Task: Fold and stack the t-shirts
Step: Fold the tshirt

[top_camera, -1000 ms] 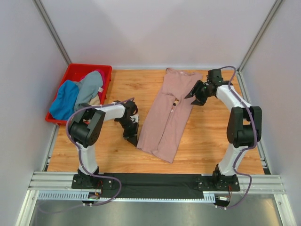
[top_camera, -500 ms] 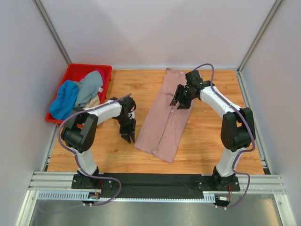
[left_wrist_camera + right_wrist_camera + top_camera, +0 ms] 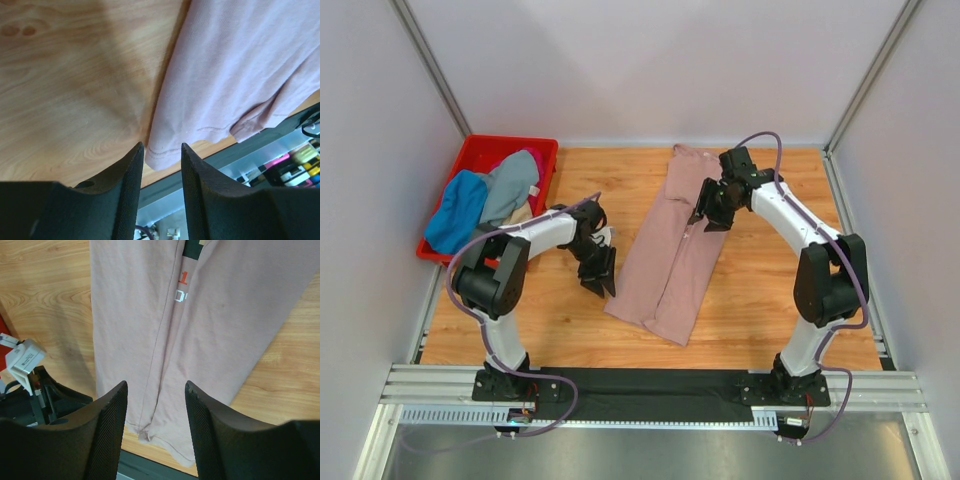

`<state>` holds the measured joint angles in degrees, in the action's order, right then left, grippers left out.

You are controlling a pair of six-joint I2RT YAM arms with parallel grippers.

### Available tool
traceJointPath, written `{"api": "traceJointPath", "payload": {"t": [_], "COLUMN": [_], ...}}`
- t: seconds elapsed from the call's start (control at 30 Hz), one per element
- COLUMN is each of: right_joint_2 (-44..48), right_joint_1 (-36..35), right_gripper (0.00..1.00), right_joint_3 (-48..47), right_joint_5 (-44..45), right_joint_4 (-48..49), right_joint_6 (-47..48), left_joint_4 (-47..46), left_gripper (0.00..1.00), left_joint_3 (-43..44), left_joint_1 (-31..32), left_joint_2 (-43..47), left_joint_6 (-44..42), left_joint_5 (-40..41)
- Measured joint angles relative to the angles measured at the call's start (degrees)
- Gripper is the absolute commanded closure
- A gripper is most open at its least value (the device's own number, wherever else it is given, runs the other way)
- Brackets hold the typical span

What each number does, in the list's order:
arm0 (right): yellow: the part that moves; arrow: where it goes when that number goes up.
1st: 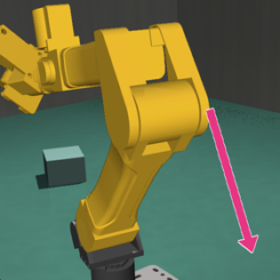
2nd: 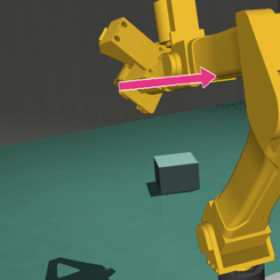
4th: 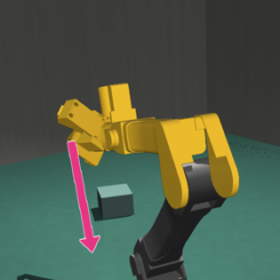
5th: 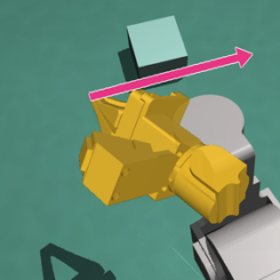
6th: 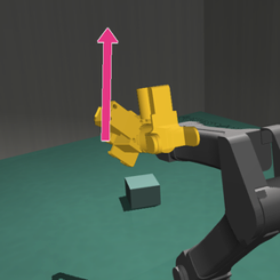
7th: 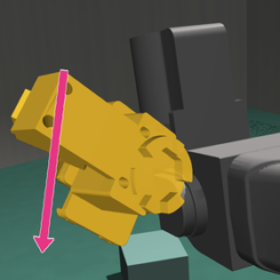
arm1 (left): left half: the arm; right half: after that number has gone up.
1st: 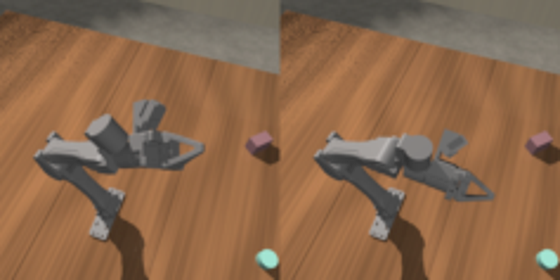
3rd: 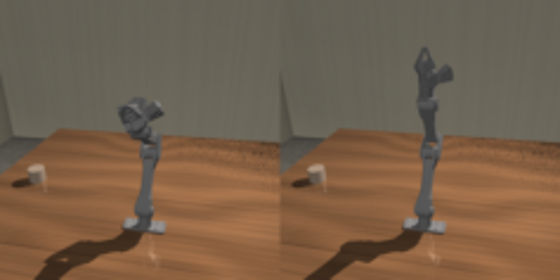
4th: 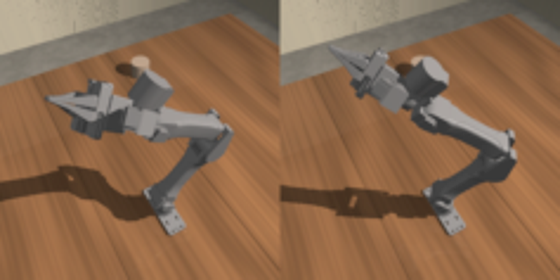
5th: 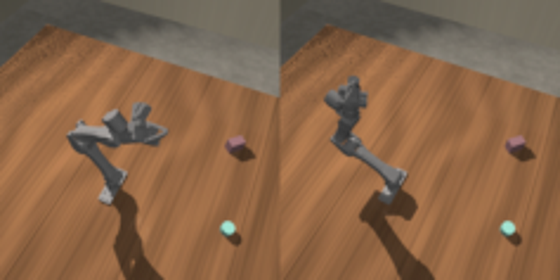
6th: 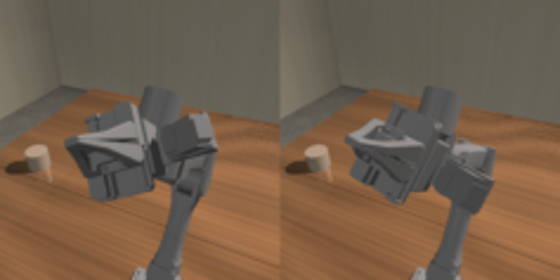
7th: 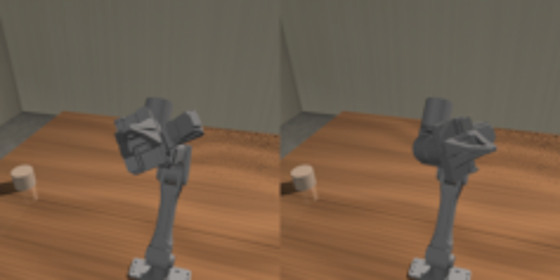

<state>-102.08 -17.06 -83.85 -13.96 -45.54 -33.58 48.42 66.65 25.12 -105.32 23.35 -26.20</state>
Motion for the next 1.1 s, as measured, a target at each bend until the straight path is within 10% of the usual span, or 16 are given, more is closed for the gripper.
{"api": "traceJointPath", "payload": {"t": [0.3, 0.67, 0.8, 1.1], "right_joint_2": [0.2, 0.3, 0.5, -6.8], "right_joint_1": [0.0, -0.6, -2.6, -3.4], "right_gripper": [0.49, 0.51, 0.51, 0.62], "right_joint_3": [-1.0, -1.2, 1.3, -10.9], "right_joint_5": [1.0, 1.2, 1.0, 1.0], "right_joint_4": [-1.6, -0.8, 0.5, 5.8], "right_joint_6": [0.8, 0.6, 0.7, 2.9], "left_joint_4": [-2.8, -4.3, -3.0, 7.9], "left_gripper": [1.00, 1.00, 0.68, 0.63], "left_joint_3": [-4.6, -18.6, -20.9, 1.6], "left_joint_1": [1.2, 4.5, 6.5, 6.6], "left_joint_2": [-2.6, 8.3, 12.4, 13.2], "left_joint_6": [0.6, 11.4, 16.5, 18.5], "left_joint_5": [-3.2, -1.5, 0.0, 14.2]}}
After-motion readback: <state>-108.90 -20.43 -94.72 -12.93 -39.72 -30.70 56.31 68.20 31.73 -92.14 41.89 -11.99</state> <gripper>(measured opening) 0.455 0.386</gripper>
